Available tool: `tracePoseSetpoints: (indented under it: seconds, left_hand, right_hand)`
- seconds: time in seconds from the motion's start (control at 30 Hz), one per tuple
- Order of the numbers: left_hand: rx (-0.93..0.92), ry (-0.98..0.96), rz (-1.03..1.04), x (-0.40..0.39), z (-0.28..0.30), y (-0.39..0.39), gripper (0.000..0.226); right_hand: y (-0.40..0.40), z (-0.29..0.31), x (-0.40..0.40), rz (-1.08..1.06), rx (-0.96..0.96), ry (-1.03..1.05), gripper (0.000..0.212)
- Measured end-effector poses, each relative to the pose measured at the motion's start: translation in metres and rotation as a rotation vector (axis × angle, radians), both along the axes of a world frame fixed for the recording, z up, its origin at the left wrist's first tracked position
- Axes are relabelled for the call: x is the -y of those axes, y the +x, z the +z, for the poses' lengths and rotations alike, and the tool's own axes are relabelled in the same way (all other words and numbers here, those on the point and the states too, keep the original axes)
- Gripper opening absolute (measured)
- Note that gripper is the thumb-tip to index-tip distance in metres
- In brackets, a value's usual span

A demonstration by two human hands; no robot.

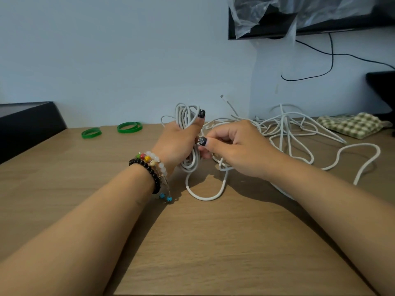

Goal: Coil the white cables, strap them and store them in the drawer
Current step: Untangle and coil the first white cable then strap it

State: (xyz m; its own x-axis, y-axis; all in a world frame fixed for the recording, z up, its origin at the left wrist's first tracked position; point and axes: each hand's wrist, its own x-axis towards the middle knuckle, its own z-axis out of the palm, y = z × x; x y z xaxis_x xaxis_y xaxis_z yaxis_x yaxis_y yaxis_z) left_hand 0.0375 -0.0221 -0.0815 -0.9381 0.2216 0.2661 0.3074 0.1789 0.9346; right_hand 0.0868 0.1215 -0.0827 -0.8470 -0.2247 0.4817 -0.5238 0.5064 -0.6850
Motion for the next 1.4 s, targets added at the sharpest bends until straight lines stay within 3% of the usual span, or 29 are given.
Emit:
tracePoseSetpoints:
  seconds: [0.2,0.37,0.6,0.7,0.8,0.93,1.13,1.27,1.4]
  left_hand:
    - [-0.025,0.015,0.031,-0.001,0.004,0.002,0.038]
    - [-0.154,0.021,0.044,-0.002,0.004,0.000,0.037]
    - [0.078,0.172,-0.243,0.001,0.001,0.005,0.036]
    - [0.197,0.120,-0.424,0.006,0.003,0.008,0.027]
    - [0.284,0.063,-0.545,0.008,0.003,0.010,0.033]
    - [0.346,0.077,-0.585,0.008,0.003,0.009,0.029]
    - [0.336,-0.032,-0.633,0.004,-0.001,0.014,0.032]
    - [0.370,0.082,-0.676,0.002,0.003,0.014,0.030]
    - [0.416,0.335,-0.704,0.007,0.008,0.009,0.028]
  right_hand:
    - [0.001,0.009,-0.009,-0.073,-0.032,-0.058,0.011]
    - [-0.009,0.012,-0.028,-0.151,0.008,-0.087,0.008]
    - [-0.016,0.010,-0.046,-0.275,0.039,-0.165,0.007]
    - [-0.015,0.010,-0.046,-0.274,0.004,-0.157,0.008]
    - [-0.013,0.012,-0.042,-0.254,-0.063,-0.162,0.008]
    - [-0.009,0.019,-0.035,-0.228,-0.190,-0.239,0.012]
    - [-0.007,0.015,-0.028,-0.193,-0.116,-0.301,0.009]
    - [-0.009,0.013,-0.030,-0.187,-0.054,-0.357,0.011]
    - [-0.011,0.013,-0.031,-0.150,-0.007,-0.427,0.018]
